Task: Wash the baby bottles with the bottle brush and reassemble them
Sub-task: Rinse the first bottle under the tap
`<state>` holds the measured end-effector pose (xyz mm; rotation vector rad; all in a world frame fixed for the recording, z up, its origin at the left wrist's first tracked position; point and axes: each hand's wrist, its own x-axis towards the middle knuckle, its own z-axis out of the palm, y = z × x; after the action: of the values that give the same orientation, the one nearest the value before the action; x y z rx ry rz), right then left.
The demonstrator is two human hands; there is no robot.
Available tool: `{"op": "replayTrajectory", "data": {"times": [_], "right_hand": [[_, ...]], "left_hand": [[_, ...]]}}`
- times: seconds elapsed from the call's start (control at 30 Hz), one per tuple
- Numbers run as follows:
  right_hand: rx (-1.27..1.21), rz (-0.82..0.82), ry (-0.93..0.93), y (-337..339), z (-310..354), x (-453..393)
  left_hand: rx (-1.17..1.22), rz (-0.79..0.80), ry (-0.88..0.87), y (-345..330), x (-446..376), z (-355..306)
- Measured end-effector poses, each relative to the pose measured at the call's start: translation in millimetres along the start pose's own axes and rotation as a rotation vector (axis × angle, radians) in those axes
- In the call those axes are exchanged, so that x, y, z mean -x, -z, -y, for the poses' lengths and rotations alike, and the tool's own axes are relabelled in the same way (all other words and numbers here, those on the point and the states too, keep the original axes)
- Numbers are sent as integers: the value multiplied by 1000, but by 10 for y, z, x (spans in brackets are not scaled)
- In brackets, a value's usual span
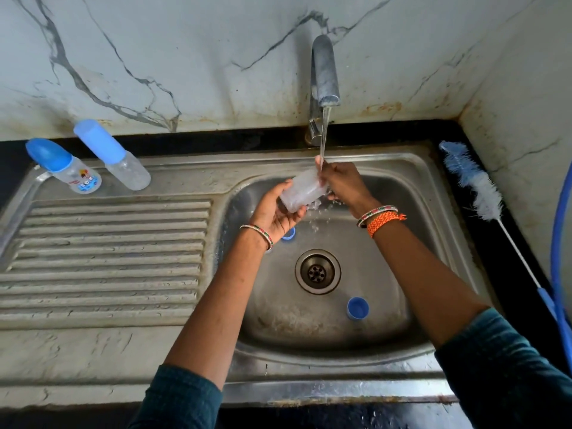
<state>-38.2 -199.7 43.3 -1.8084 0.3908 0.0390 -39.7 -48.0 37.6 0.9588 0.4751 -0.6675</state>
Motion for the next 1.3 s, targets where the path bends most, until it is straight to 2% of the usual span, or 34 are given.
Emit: {"op": "replayTrajectory", "data": {"times": [0.1,0.13,0.2,0.27,0.33,0.4,0.5,0.53,0.63,0.7,0.87,1.07,1.3], "right_hand": [[-173,246,-38,14,56,37],[-200,275,-29,16,52,44],[-215,190,-10,10,45,47],[-179,17,7,-10,48,41],[-129,-102,27,-26,40,30],[-131,-13,6,-27,43,30],[-270,268,-55,9,29,33],[-288,259,-77,28,28,13],[-313,-54,-158,91,34,-124],[-401,-137,-218,113,29,-295],[-679,78,-448,49,186,-766],[-850,78,-461,-58,272,-1062],[-751,128,-462,-68,234,-1154]], "left_hand": [[38,-4,-4,66,-2,11],[17,-5,15,83,1,-7],[-81,14,77,99,9,-37],[-149,39,120,74,36,-30],[-113,51,99,23,51,4],[-79,33,25,-20,39,19],[-83,-11,-15,-1,36,-9],[-85,-11,2,25,37,-21],[-64,-29,34,85,26,-39],[-53,-48,32,103,6,-30],[-34,-58,67,116,-49,-15],[-35,-45,79,164,-126,-97],[-37,-30,103,171,-138,-93]]}}
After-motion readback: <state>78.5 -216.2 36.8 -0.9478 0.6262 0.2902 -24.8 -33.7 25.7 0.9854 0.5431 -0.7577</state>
